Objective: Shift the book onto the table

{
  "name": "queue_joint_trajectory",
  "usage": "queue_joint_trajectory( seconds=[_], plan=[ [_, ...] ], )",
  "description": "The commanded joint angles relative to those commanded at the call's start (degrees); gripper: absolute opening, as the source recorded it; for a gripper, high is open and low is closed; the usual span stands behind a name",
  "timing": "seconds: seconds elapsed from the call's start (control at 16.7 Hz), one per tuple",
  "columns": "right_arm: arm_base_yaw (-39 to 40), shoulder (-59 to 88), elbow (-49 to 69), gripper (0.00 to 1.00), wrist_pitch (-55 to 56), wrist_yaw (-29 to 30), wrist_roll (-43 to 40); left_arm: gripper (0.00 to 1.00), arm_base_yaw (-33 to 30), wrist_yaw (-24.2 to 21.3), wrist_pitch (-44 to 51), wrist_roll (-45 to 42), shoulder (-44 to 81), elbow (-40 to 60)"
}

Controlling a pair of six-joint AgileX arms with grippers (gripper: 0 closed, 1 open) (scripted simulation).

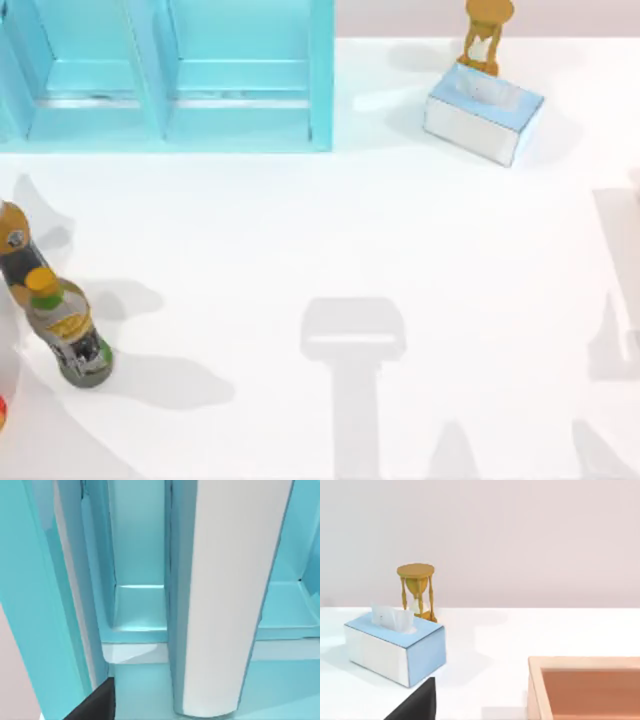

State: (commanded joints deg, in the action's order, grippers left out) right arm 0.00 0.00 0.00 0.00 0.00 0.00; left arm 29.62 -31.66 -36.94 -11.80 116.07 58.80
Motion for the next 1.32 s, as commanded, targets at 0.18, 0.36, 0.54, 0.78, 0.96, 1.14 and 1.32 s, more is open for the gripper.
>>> queue_joint_trajectory(
  seconds=[0.18, 0.36, 0.54, 0.78, 0.96, 1.14, 1.32],
  plan=[
    [0.0, 0.0, 0.0, 1.0, 0.0, 0.0, 0.0, 1.0, -0.3, 0.1, 0.1, 0.0, -0.1, -0.3],
    [0.0, 0.0, 0.0, 1.0, 0.0, 0.0, 0.0, 1.0, -0.8, 0.6, 0.3, 0.3, 1.6, 1.9],
    [0.0, 0.0, 0.0, 1.0, 0.0, 0.0, 0.0, 1.0, -2.3, 2.0, 1.2, 0.9, 6.6, 8.3],
    [0.0, 0.0, 0.0, 1.0, 0.0, 0.0, 0.0, 1.0, -4.9, 4.4, 2.9, 2.0, 14.2, 18.1],
    [0.0, 0.0, 0.0, 1.0, 0.0, 0.0, 0.0, 1.0, -6.3, 5.6, 3.8, 2.5, 17.7, 22.8],
    [0.0, 0.0, 0.0, 1.0, 0.0, 0.0, 0.0, 1.0, -6.4, 5.8, 3.9, 2.5, 18.1, 23.3],
    [0.0, 0.0, 0.0, 1.0, 0.0, 0.0, 0.0, 0.85, -6.4, 5.8, 3.9, 2.5, 18.1, 23.3]
  ],
)
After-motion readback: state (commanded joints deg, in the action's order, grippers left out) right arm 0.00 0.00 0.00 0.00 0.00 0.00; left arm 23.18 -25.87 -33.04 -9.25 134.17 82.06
